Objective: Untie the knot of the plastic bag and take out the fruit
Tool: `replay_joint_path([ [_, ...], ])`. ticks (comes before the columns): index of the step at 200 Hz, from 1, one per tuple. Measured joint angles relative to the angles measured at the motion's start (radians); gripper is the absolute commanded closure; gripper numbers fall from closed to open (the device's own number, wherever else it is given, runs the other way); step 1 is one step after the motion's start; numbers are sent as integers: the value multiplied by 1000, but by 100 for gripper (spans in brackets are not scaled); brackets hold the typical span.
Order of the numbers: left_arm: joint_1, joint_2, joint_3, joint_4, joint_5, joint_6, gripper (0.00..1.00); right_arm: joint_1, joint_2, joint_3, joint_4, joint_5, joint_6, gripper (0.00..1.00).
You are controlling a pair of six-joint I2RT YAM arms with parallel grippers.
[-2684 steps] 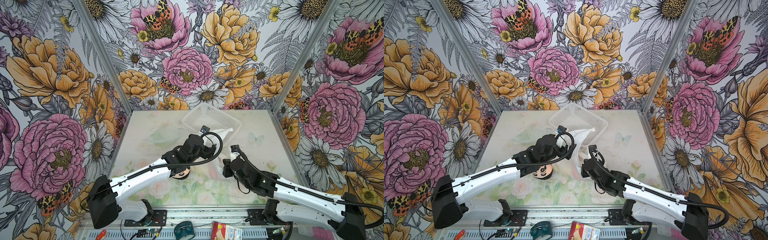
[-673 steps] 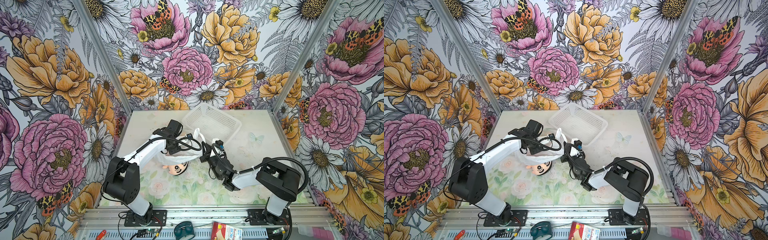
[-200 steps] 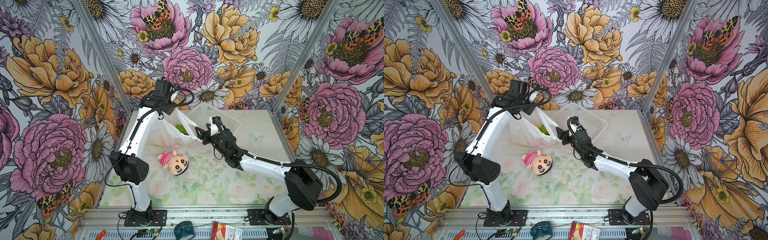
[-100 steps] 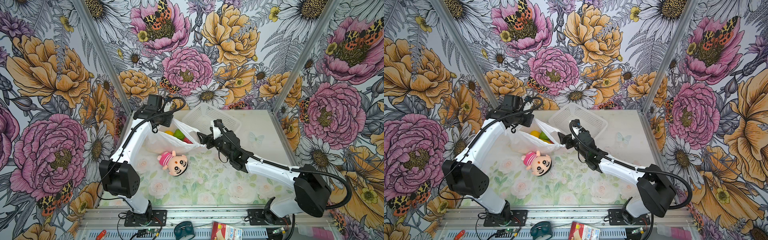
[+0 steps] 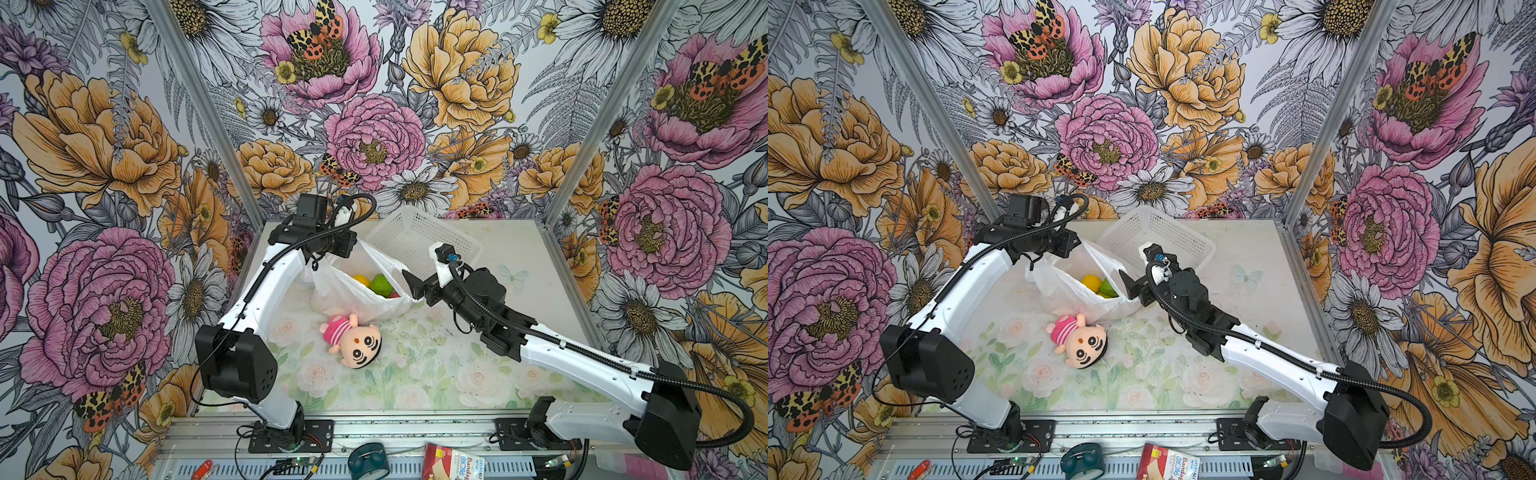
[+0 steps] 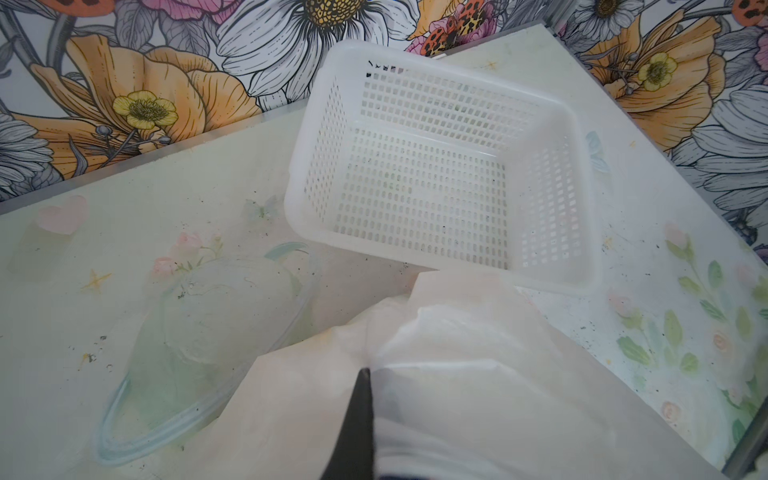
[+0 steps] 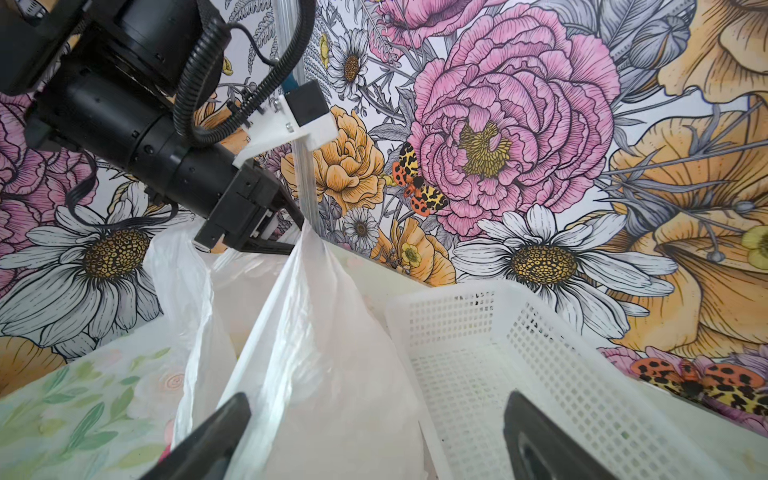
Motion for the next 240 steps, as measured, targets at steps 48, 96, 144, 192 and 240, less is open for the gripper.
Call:
replay_joint_path([
  [48, -29, 0, -1, -6, 87, 0, 100, 120, -97, -3, -57, 53, -103, 9],
  [96, -29, -4, -1, -32, 123, 0, 100, 251, -11, 89, -135, 82, -239, 9],
  [144, -26, -7, -2, -47, 123, 0, 100, 310, 89, 157, -195, 78, -327, 7],
  [192, -22, -11, -5, -71, 137, 0, 100, 292, -28, 64, -130, 134, -341, 1],
  [240, -8, -11, -5, -43, 137, 0, 100, 145, -153, -13, -77, 242, -210, 0],
])
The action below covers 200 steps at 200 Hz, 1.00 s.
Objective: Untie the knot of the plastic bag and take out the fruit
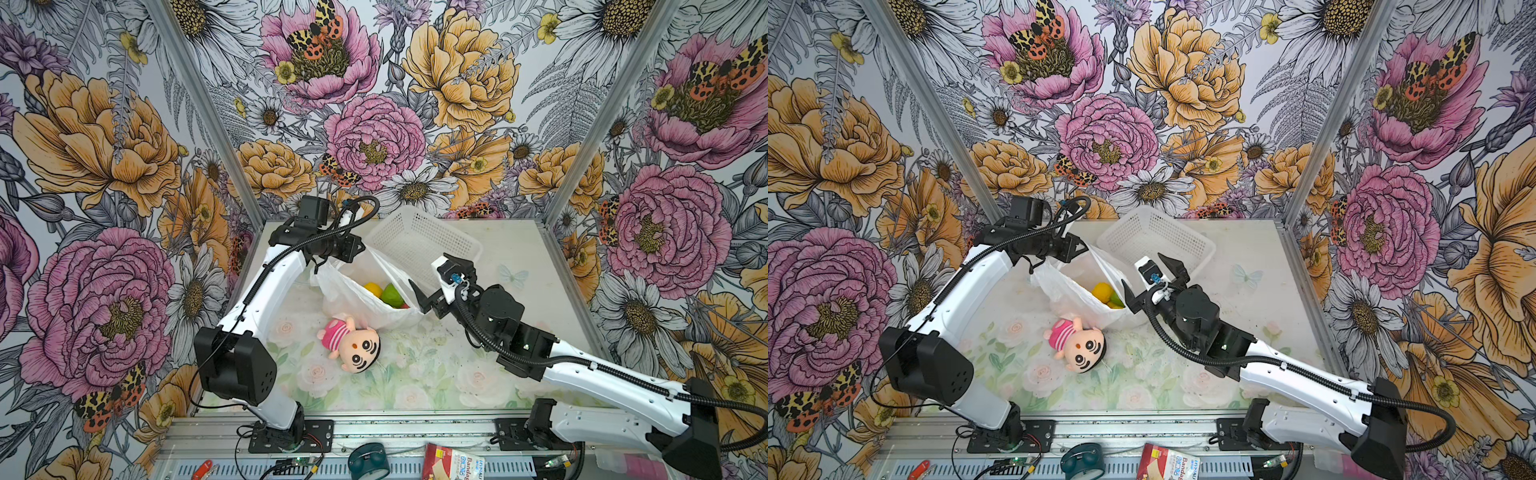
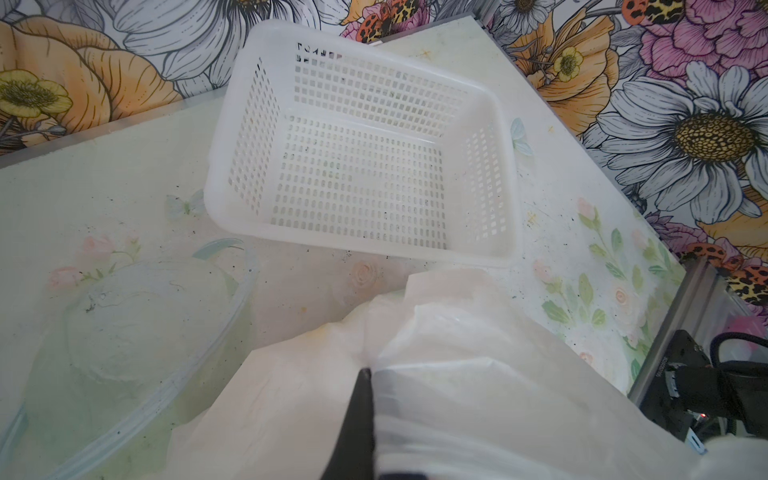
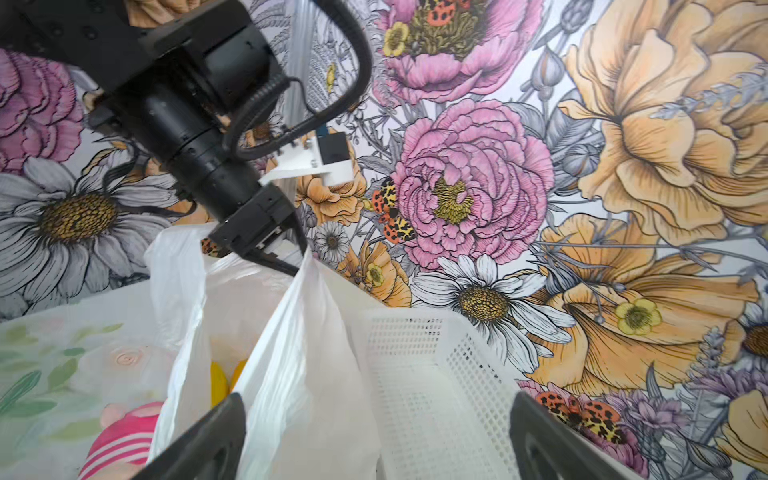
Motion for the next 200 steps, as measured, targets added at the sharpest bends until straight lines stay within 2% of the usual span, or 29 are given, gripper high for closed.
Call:
replay_joint_path([
  [30, 0, 0, 0, 24, -4, 0, 100, -61, -10, -14, 0, 47, 89, 0],
  [73, 0, -5, -4, 31, -7, 0, 100, -198, -38, -37, -9, -77, 239, 3],
  [106, 0, -11, -6, 32, 7, 0, 100, -347, -46, -45, -23, -253, 373, 12],
  [137, 0, -13, -6, 34, 25, 0, 100, -465, -27, -44, -30, -447, 490, 13],
  [165, 0, -13, -8, 36, 6, 0, 100, -475, 16, -43, -19, -545, 539, 13],
  [200, 18, -13, -8, 53, -51, -12, 100, -346, 127, 53, -22, -528, 513, 13],
])
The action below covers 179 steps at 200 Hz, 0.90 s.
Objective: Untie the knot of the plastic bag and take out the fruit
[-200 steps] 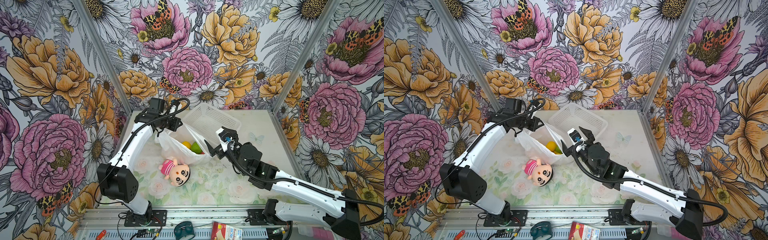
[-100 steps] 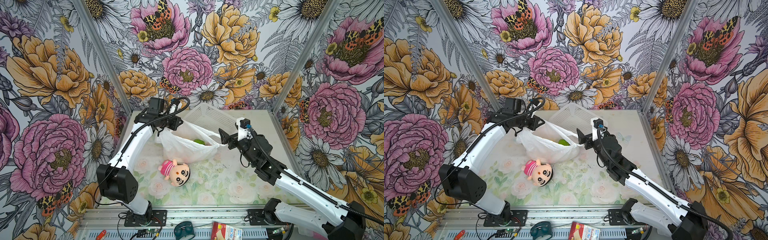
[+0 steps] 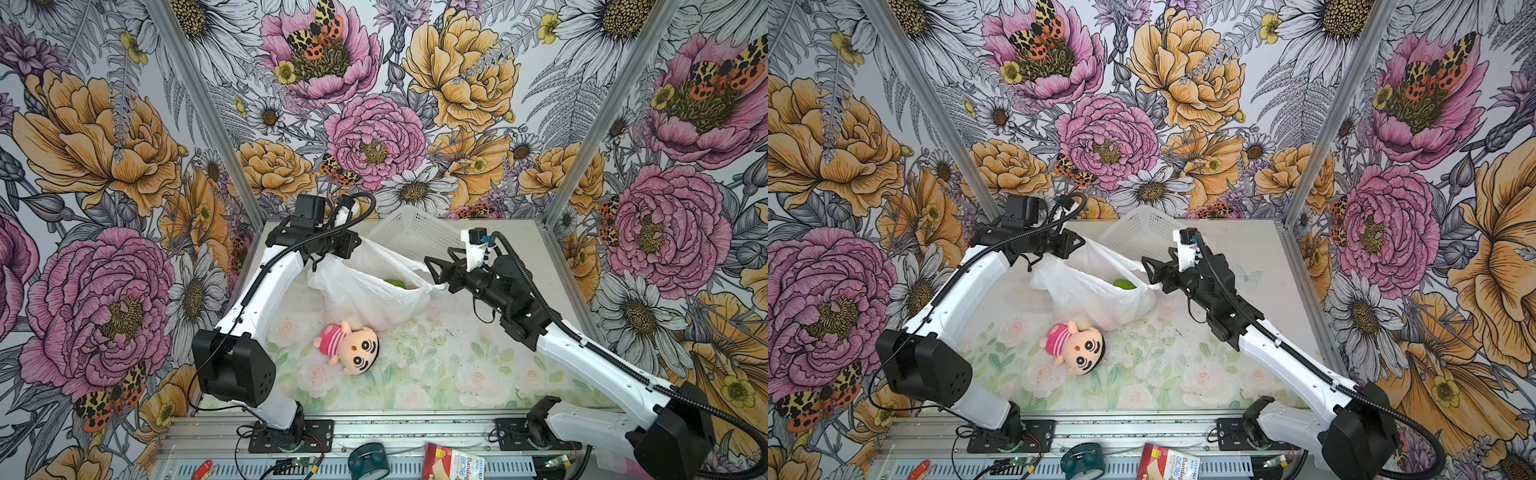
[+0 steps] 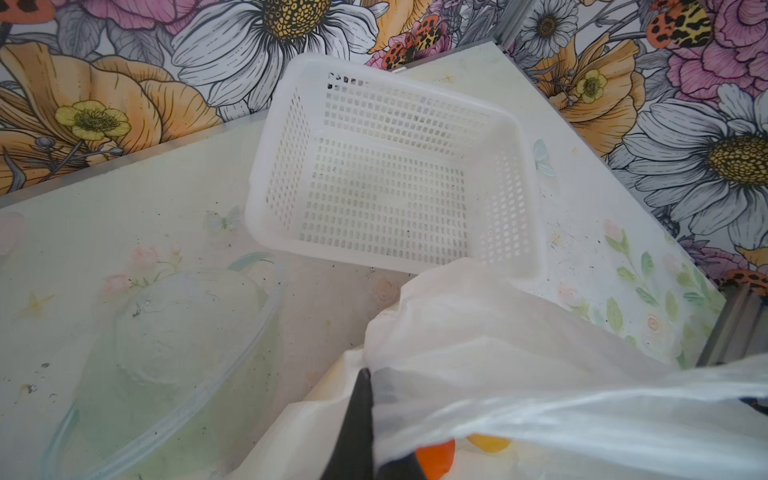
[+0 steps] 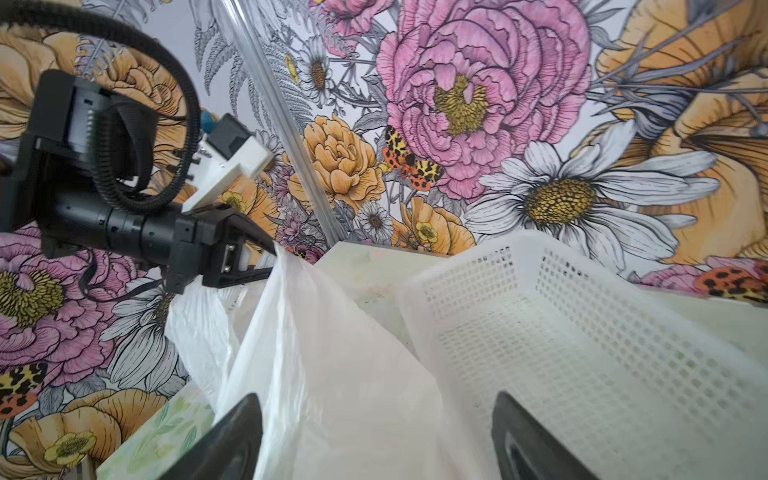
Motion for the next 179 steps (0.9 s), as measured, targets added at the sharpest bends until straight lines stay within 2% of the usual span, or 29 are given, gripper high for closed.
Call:
replay_joint_path([
  [37, -2, -8, -1, 13, -36, -6, 100, 140, 118, 89, 60, 100, -56, 13],
  [88, -8, -26, -4, 20, -45, -6, 100, 200, 229, 137, 134, 216, -106, 20],
  [114, -5, -26, -4, 23, -47, -7, 100, 301, 175, 138, 113, 261, -223, 17],
  [141, 2, -26, -4, 23, -47, -13, 100, 439, 55, 137, 49, 290, -374, 12],
  [163, 3, -26, -4, 23, -47, -13, 100, 465, -26, 138, -20, 252, -475, 8],
  [179, 3, -26, -4, 23, -47, -13, 100, 483, -32, 139, -64, 220, -545, 4],
])
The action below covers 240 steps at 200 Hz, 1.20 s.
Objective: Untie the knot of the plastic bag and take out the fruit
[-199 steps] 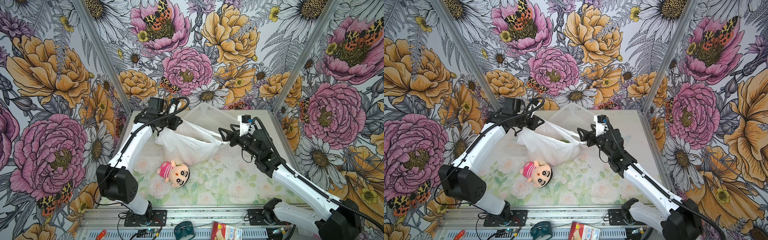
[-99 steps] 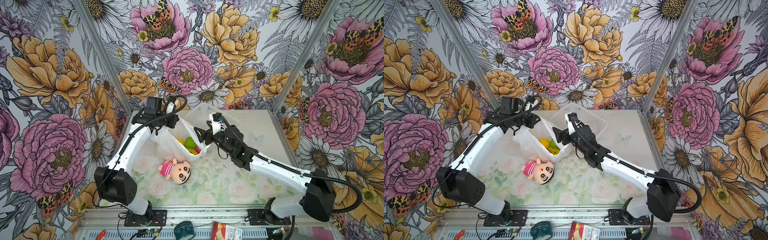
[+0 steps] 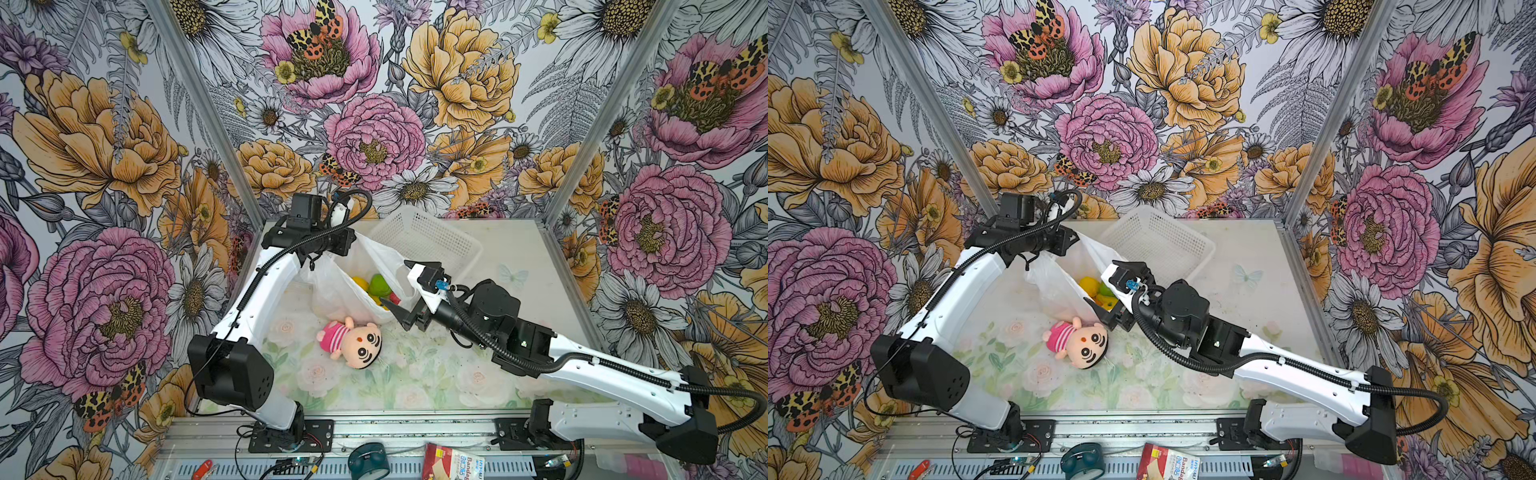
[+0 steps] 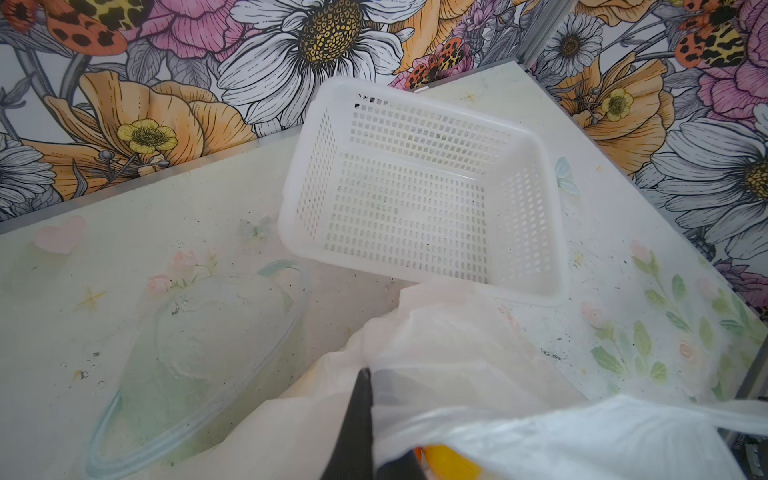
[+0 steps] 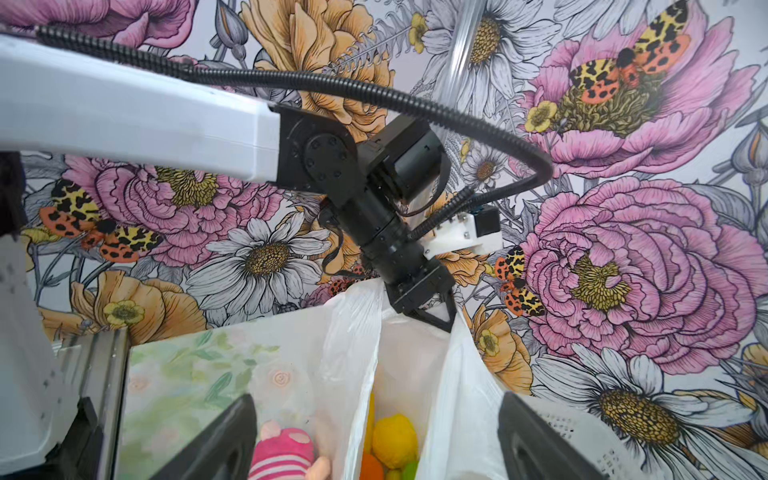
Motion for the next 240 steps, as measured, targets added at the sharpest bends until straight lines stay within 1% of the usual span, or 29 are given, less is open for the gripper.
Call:
replay_joint_path([
  [13, 0, 0, 0, 0, 0, 0, 100, 24, 35, 5, -37, -10, -53, 3],
  [26, 0, 0, 0, 0, 0, 0, 100, 43, 108, 24, -79, -11, -93, 2],
  [59, 0, 0, 0, 0, 0, 0, 100, 58, 294, 86, -168, 14, -148, 1],
  [113, 2, 0, 0, 0, 0, 0, 100, 40, 460, 209, -228, 127, -165, 1],
  [138, 5, 0, 0, 0, 0, 0, 100, 11, 522, 270, -240, 179, -153, 6],
  [165, 5, 0, 0, 0, 0, 0, 100, -5, 544, 285, -254, 240, -137, 12],
  [192, 6, 0, 0, 0, 0, 0, 100, -7, 536, 280, -248, 259, -127, 11],
  [220, 6, 0, 0, 0, 0, 0, 100, -18, 484, 232, -206, 262, -114, 8],
  [230, 6, 0, 0, 0, 0, 0, 100, -29, 471, 221, -195, 250, -103, 9],
  [240, 6, 0, 0, 0, 0, 0, 100, -49, 468, 218, -181, 236, -101, 12],
])
